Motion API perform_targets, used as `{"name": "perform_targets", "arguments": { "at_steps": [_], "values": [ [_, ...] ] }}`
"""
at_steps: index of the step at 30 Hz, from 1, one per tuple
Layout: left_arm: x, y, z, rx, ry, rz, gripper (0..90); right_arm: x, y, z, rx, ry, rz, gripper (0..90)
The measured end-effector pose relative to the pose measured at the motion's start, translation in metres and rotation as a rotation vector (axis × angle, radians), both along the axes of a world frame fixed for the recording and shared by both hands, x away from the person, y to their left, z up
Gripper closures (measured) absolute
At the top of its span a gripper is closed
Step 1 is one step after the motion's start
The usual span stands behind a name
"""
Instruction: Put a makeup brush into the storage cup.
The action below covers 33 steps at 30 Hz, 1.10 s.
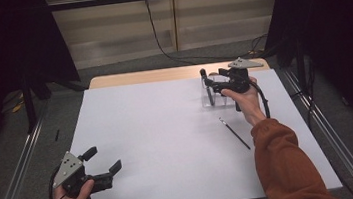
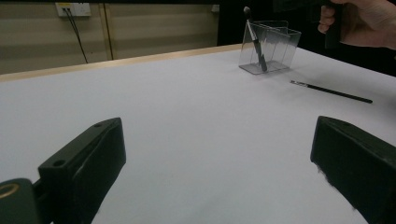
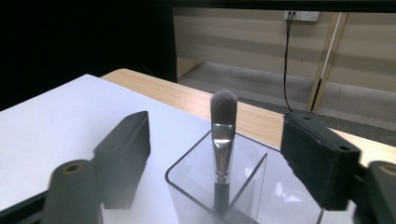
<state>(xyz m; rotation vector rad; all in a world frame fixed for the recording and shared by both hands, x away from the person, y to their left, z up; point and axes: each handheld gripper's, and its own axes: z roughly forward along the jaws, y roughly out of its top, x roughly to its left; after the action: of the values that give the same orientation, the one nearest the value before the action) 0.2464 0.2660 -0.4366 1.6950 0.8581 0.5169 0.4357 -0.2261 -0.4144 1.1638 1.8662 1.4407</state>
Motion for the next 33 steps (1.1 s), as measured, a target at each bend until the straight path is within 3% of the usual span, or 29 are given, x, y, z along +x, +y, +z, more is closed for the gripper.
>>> {"name": "perform_targets", "arguments": {
  "at_steps": [6, 11, 33],
  "values": [
    [0.002, 0.001, 0.001, -0.012, -0.002, 0.010, 3.7, -0.007, -0.002, 0.002, 0.005, -0.011, -0.012, 6.6],
    [0.002, -0.001, 0.001, -0.010, -0.005, 0.009, 3.7, -0.015, -0.008, 0.000, 0.007, -0.005, -0.004, 2.5],
    [0.003, 0.001, 0.002, -0.012, -0.012, 0.011, 3.7, -0.052, -0.022, 0.001, 0.004, -0.031, 0.011, 1.3]
  ]
}}
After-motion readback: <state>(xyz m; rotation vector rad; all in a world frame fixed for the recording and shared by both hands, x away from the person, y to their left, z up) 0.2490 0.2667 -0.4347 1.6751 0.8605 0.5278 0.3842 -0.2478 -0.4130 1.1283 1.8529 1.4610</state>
